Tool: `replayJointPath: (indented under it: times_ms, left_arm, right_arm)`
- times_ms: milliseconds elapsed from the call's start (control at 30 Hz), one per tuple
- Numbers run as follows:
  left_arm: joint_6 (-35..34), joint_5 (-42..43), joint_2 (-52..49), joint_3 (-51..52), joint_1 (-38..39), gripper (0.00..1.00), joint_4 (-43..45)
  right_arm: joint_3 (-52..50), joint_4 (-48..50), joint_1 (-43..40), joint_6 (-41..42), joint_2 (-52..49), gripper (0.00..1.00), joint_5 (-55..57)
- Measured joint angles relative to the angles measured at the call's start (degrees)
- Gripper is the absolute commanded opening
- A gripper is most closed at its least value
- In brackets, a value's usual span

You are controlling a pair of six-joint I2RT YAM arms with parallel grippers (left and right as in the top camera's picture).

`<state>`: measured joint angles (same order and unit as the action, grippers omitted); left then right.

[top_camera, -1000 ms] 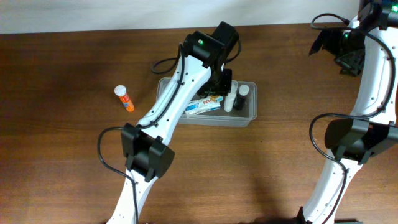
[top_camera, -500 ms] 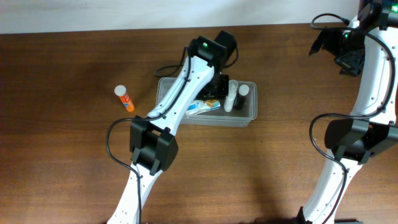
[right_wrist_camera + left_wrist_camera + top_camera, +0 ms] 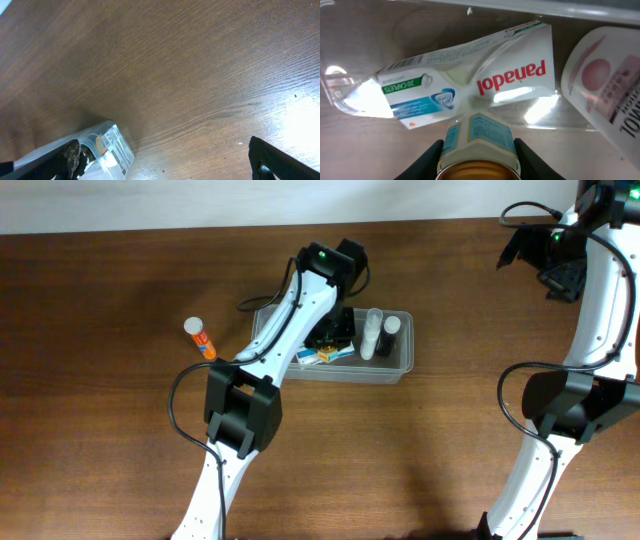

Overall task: Pack container
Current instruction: 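Lower the jar into the container beside the Panadol box and release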

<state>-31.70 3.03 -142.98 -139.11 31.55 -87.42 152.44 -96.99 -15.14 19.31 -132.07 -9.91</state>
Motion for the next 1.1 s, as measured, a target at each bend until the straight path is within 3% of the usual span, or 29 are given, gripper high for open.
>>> replayJointPath:
  times_ms: [567, 733, 833, 867, 933, 1033, 1100]
  left_arm:
    - [-0.9, 3.7, 0.0, 4.0, 0.0, 0.32, 1.6]
    - [-0.9, 4.1, 0.0, 4.1, 0.0, 0.38, 2.4]
    - [-0.9, 4.3, 0.0, 4.7, 0.0, 0.35, 3.7]
    - [-0.9, 4.3, 0.0, 5.1, 0.0, 0.27, 4.4]
    - [-0.9, 4.4, 0.0, 5.6, 0.0, 0.20, 5.1]
    - [-0.9, 4.5, 0.0, 6.7, -0.1, 0.21, 7.2]
    - [-0.9, 4.4, 0.0, 7.4, -0.1, 0.27, 8.3]
  right_arm:
    - [0.0, 0.0, 0.0, 0.0, 0.0, 0.98, 0.0]
    - [0.0, 0.0, 0.0, 0.0, 0.0, 0.98, 0.0]
    - [0.0, 0.0, 0.0, 0.0, 0.0, 0.98, 0.0]
    - [0.0, 0.0, 0.0, 0.0, 0.0, 0.99, 0.0]
    - [0.0, 0.0, 0.0, 0.0, 0.0, 0.98, 0.0]
    - [0.0, 0.0, 0.0, 0.0, 0.0, 0.98, 0.0]
    - [0.0, 0.0, 0.0, 0.0, 0.0, 0.98, 0.0]
